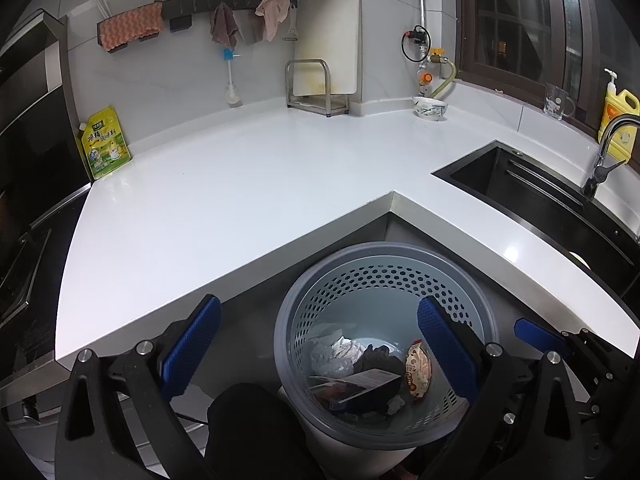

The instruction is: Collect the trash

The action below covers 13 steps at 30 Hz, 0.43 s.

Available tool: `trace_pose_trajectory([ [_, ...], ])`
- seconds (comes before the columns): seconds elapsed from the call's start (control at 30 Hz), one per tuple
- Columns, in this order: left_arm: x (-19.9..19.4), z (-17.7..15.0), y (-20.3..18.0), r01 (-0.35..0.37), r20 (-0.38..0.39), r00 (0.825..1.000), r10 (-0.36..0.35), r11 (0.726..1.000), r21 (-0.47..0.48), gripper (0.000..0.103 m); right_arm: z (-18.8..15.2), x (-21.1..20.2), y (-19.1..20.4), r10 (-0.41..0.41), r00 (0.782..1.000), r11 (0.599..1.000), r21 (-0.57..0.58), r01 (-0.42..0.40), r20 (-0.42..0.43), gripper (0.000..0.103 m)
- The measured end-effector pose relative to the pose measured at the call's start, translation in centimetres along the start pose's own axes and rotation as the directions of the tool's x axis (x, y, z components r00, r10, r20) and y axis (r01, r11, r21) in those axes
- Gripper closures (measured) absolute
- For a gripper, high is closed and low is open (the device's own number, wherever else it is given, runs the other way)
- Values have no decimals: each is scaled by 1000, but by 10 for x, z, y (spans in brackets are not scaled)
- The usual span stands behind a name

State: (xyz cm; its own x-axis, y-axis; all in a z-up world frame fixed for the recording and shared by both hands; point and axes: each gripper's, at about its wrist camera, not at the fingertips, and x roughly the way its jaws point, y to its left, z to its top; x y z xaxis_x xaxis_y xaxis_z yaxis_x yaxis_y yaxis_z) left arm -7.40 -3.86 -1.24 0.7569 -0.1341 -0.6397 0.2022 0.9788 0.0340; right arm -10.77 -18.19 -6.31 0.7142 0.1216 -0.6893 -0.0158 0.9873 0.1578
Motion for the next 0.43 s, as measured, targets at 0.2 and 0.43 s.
trace_pose_trajectory([
  [0.2, -2, 1, -2, 0, 8, 1000, 0, 1000, 2, 6, 1, -1, -2, 0, 1000, 1000, 5, 0, 3, 46],
  [0.43, -3, 1, -2, 0, 12, 1000, 0, 1000, -2, 6, 1, -2, -2, -1, 1000, 1000, 4, 1, 6, 46],
])
